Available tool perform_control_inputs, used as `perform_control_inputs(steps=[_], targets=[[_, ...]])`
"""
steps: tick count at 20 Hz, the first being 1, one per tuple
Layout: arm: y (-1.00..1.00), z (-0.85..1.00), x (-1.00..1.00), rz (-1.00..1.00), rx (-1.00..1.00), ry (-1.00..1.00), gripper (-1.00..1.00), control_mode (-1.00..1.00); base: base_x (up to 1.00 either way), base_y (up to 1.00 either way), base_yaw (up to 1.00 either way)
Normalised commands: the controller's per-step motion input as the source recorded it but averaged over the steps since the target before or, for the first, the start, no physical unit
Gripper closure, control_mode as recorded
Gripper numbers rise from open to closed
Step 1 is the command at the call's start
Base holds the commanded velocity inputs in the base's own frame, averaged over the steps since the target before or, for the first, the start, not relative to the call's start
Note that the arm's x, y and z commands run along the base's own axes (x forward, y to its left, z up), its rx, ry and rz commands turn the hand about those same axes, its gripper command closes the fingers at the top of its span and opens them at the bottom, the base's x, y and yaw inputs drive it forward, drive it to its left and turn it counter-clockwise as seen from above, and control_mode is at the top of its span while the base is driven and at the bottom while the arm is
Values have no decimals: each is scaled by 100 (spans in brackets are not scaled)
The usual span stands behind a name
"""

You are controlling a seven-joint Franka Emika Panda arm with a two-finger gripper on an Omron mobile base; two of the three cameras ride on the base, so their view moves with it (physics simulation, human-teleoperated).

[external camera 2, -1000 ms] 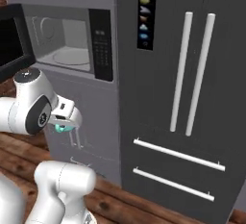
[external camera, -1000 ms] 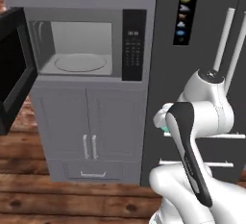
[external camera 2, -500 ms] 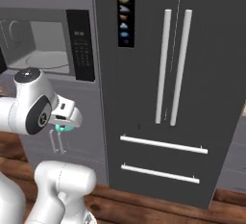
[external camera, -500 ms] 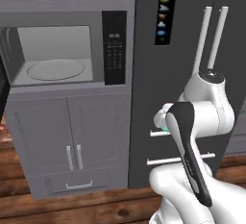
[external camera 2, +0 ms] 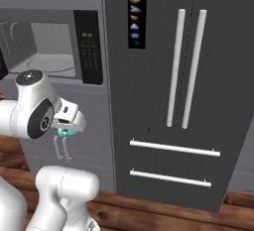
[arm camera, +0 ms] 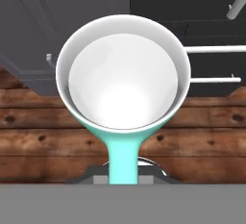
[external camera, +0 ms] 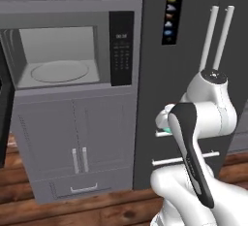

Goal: Pick the mug from the counter and place it inside the microwave. Then close the microwave.

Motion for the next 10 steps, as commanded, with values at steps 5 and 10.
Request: perform_control_inputs(steps=[5, 10], targets=[[0, 0, 0, 0, 0, 0, 100, 100, 4, 49, 2], [0, 0, 0, 0, 0, 0, 100, 100, 14, 59, 11]])
